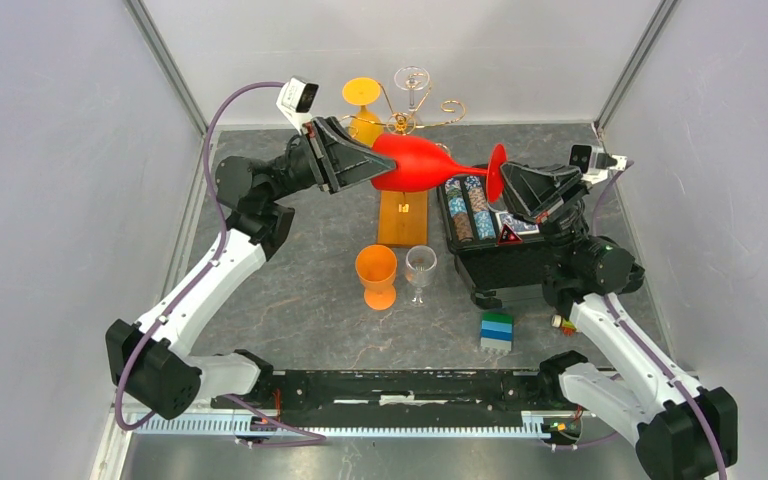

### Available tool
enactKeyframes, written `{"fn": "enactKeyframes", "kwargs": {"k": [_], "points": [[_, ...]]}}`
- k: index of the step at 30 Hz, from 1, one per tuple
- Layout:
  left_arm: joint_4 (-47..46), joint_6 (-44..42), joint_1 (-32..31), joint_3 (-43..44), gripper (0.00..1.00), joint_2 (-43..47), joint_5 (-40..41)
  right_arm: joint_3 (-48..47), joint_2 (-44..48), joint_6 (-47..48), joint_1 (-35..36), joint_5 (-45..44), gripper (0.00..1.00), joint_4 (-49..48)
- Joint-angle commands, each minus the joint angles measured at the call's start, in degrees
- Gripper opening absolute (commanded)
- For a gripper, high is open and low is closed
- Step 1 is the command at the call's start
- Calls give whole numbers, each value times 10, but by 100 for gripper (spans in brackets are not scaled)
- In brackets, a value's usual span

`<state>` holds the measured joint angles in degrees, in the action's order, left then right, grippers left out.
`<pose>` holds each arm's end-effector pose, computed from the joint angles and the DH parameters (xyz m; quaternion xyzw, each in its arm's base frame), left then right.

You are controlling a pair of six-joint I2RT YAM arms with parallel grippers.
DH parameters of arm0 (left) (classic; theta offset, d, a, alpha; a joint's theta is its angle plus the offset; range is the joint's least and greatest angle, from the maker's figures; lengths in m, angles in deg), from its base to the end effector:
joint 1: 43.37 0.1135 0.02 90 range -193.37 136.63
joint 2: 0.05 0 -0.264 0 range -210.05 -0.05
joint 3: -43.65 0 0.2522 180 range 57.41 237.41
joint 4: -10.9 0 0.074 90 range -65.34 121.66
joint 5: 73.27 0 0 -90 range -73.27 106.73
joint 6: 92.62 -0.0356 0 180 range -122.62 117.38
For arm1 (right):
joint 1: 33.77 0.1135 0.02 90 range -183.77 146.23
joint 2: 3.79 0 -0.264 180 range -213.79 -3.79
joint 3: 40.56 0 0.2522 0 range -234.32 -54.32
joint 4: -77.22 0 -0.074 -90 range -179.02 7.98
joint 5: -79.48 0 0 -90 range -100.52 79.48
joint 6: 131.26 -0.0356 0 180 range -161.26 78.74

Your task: Take the wine glass off the wine glass rack

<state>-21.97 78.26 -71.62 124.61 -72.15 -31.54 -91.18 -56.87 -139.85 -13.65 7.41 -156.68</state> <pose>0.2173 -0.1469 0.4686 0.1691 0.4999 -0.7755 0.3466 0.1658 0.0724 0.3981 0.0924 0.3457 0.8284 0.4310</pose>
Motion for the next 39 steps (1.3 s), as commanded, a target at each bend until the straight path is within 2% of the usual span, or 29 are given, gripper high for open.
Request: {"fn": "enactKeyframes", "kwargs": {"k": [1,7,12,14,16,17,20,24,28,33,37,39], "points": [[-39,-26,-9,19,33,26,-31,24,-7,14,-2,-16,0,44],[-39,-36,-9,19,2,28,-44,48,-6,-1,-2,-32,0,64],[-40,-48,-8,18,2,28,-43,56,-8,0,-2,-31,2,79],[-31,-60,-9,19,2,30,-37,61,-8,4,-2,-30,16,81],[0,-86,-9,24,2,35,-29,65,-8,15,-2,-26,36,82],[26,-106,-8,25,2,39,-23,66,-7,23,-3,-23,48,87],[159,-211,-5,41,2,68,6,68,0,63,-2,-20,76,99],[439,-420,-3,92,2,128,142,67,18,128,-3,-24,93,133],[616,-552,-3,123,2,191,352,64,39,182,-3,-39,97,176],[760,-632,-4,125,2,248,585,59,70,252,-3,-58,97,247],[885,-652,-3,129,2,261,693,41,107,344,-3,-89,96,344],[940,-655,-3,128,2,255,702,30,129,394,-3,-112,96,401]]}}
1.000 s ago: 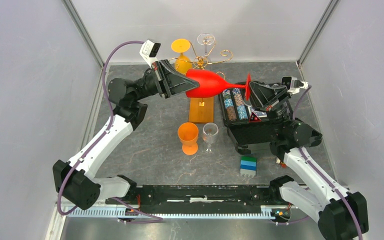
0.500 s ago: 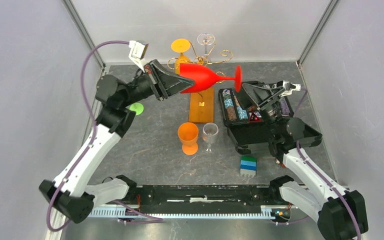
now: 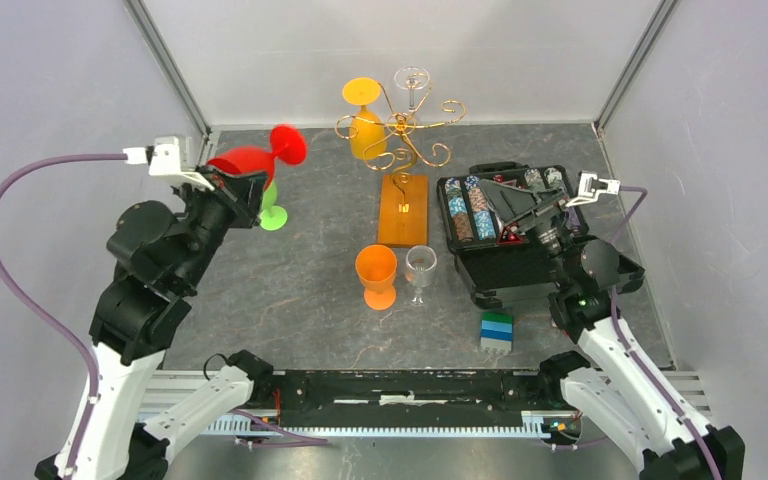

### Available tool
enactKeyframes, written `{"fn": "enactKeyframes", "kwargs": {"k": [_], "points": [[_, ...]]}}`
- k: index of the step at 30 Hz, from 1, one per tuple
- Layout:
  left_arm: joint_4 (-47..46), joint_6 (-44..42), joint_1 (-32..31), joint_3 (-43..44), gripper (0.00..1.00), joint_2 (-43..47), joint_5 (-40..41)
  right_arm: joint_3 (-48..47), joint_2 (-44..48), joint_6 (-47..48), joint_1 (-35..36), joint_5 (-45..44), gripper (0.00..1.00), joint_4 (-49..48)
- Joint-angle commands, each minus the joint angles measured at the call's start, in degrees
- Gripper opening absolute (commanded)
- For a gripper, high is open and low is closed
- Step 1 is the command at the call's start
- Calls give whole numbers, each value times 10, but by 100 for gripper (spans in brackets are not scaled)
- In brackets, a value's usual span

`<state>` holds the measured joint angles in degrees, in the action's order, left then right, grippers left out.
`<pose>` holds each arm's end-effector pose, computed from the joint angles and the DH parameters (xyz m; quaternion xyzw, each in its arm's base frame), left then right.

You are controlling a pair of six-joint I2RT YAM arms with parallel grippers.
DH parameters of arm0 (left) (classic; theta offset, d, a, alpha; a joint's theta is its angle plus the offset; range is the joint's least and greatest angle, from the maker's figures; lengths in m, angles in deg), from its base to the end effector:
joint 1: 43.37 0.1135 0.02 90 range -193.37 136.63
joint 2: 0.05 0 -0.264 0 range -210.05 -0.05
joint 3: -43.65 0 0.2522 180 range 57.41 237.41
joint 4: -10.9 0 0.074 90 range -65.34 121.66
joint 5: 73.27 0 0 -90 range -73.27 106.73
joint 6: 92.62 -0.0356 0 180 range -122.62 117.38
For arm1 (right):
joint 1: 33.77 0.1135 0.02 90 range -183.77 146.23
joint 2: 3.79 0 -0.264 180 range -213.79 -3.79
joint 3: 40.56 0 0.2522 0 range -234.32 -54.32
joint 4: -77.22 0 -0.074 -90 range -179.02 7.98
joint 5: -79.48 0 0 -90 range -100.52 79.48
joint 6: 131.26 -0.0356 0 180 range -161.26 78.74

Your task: Take the wine glass off the wine glass rack

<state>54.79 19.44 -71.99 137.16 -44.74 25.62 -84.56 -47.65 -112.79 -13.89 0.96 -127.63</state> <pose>0.0967 -0.0465 0.4984 -0.0185 0.6762 -0.2671 0.6864 0.1674 0.0681 0.3430 0.1570 0.5180 0.6381 0.5475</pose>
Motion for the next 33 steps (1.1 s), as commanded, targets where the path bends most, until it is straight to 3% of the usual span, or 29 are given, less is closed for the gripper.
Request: {"fn": "enactKeyframes", "kwargs": {"k": [1,8,18,28,33], "points": [[198,-66,1,3,2,-26,125,-42,49,148,0,-63,96,138],[287,-84,1,-15,2,-115,17,-54,105,246,0,-142,97,252],[270,-80,-6,-70,2,-224,-126,-57,117,273,0,-168,97,306],[214,-36,-40,-133,2,-266,-146,-54,114,274,0,-165,97,320],[196,-25,-54,-147,10,-283,-137,-54,115,274,0,-162,97,326]]}}
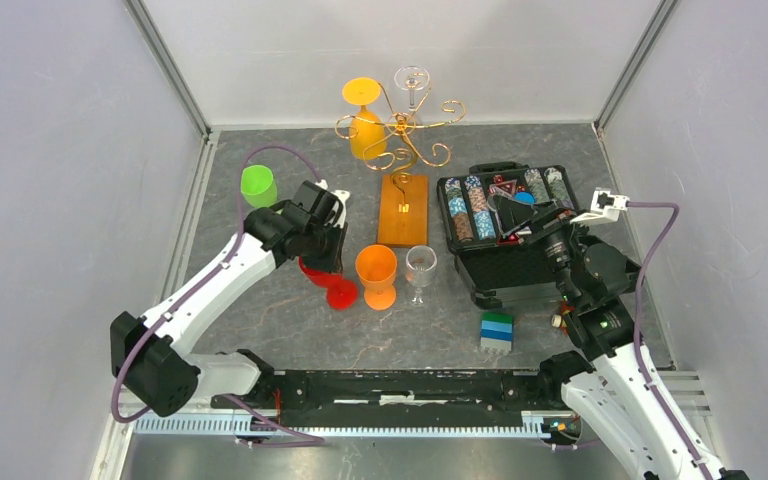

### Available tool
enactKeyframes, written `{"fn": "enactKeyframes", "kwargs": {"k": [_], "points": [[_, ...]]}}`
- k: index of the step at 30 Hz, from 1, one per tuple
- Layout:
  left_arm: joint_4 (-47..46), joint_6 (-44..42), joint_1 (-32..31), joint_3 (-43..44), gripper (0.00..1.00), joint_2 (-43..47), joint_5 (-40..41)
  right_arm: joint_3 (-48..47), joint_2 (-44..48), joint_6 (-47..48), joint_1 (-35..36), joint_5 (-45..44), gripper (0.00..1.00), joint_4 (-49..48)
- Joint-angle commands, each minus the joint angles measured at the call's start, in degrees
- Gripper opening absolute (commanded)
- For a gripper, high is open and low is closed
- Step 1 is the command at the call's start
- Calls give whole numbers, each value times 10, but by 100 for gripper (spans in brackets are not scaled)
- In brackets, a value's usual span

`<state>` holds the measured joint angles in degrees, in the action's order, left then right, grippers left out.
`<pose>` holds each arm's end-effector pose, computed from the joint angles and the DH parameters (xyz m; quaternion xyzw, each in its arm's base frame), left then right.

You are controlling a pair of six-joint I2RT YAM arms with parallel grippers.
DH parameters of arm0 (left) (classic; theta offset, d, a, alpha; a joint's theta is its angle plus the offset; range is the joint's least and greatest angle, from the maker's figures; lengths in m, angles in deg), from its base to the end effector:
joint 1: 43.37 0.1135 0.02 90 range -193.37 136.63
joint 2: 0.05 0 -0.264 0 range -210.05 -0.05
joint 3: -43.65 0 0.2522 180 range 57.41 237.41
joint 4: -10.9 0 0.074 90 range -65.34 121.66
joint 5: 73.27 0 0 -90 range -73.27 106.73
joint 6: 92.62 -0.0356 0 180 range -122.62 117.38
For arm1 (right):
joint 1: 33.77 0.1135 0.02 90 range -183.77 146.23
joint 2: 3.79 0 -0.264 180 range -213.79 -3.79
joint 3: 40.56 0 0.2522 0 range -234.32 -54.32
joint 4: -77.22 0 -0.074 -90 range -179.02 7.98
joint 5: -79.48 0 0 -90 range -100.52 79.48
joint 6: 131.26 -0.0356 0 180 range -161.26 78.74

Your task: Take the wine glass off the wine glass rack

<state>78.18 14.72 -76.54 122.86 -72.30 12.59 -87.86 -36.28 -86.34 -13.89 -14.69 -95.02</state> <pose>0.2029 -0.1357 0.3004 0.1422 0.9555 -0.1408 0.2166 0.1418 0.0485 0.3332 0.1710 0.6400 0.3818 0.6446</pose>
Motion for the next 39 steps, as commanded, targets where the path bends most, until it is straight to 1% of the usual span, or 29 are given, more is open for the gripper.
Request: {"fn": "enactKeyframes", "kwargs": {"k": [1,4,9,11,17,21,25,28,30,31,36,39], "points": [[-38,22,-10,-5,13,-10,-4,-22,2,10,0,-5,97,2],[-38,21,-13,-6,22,-14,-1,-21,6,10,0,-7,97,6],[-38,19,-13,-2,29,-3,9,-20,9,9,0,-7,97,9],[-38,19,-13,2,36,3,14,-19,9,9,0,-7,97,10],[-37,10,-13,19,46,31,3,-21,10,9,0,-5,97,12],[-32,-1,-13,45,55,60,-8,-22,12,10,0,-4,97,16],[-43,-14,-12,82,70,89,-8,-18,18,12,0,-11,97,21],[-60,-25,-11,119,84,99,28,-16,16,12,0,-11,97,20],[-87,-24,-10,142,96,101,67,-17,13,12,-1,-6,97,20],[-105,-23,-9,149,100,102,84,-17,14,11,0,-3,97,20],[-233,-22,9,174,100,89,127,-12,21,9,0,-1,97,24],[-284,-4,49,200,100,59,109,-12,26,8,0,-2,97,30]]}}
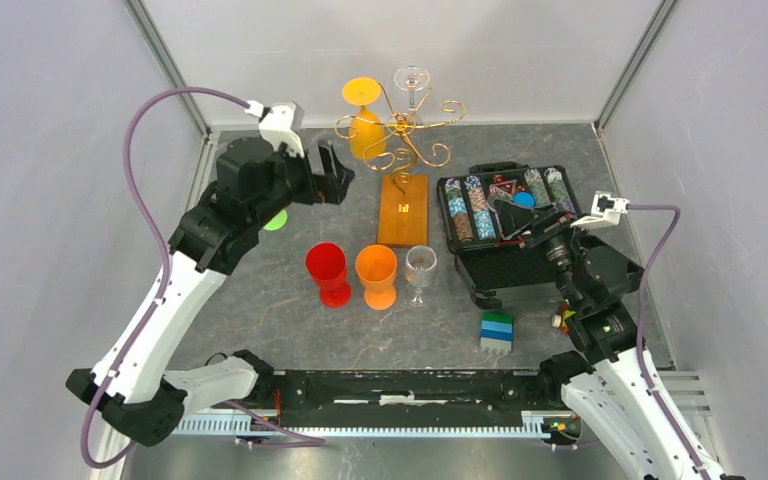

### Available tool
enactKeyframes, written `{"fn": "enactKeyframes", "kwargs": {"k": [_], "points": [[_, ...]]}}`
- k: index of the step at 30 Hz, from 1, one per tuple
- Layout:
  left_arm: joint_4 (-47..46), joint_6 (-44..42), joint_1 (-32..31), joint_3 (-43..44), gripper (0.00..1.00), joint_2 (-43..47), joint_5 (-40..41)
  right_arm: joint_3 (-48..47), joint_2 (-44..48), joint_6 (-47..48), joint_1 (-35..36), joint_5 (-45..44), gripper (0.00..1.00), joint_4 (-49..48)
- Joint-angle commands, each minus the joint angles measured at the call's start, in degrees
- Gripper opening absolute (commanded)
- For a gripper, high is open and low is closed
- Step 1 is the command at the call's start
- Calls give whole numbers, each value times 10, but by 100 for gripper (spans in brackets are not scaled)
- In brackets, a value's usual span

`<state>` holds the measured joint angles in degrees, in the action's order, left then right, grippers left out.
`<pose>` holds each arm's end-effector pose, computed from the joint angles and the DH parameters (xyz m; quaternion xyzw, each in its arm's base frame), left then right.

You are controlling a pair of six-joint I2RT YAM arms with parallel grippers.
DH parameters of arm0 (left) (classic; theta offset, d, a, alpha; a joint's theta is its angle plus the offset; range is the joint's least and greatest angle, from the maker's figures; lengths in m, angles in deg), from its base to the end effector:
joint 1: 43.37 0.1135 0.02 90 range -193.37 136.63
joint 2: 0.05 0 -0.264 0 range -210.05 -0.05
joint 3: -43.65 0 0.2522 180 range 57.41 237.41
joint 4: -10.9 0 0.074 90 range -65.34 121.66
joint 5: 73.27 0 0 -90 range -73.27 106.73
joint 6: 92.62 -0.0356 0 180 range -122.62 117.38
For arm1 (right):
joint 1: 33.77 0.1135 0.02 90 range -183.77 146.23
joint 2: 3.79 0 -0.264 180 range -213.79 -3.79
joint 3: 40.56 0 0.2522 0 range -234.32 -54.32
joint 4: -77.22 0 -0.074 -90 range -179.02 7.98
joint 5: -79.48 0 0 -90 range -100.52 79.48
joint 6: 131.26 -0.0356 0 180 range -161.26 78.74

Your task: Take the wine glass off the wine glass rack

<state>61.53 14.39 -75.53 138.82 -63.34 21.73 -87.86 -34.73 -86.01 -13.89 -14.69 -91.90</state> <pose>0.1872 -0.1140 0.4473 0.0819 0.8083 -0.2099 0.5439 0.1368 0.0467 0.3307 0.1710 0.6505 0.3747 0.6381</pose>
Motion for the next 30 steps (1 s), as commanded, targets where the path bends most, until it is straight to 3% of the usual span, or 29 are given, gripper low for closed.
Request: {"fn": "enactKeyframes", "kwargs": {"k": [1,7,15,30], "points": [[-128,11,62,51,100,-42,1,-11,11,3,0,-1,97,-1],[-203,133,192,88,100,-134,-200,-6,11,-4,0,7,97,-1],[-255,214,226,165,92,-268,-350,-1,14,-11,0,18,97,1],[-355,345,228,189,58,-386,-397,-4,18,-13,0,18,97,7]]}}
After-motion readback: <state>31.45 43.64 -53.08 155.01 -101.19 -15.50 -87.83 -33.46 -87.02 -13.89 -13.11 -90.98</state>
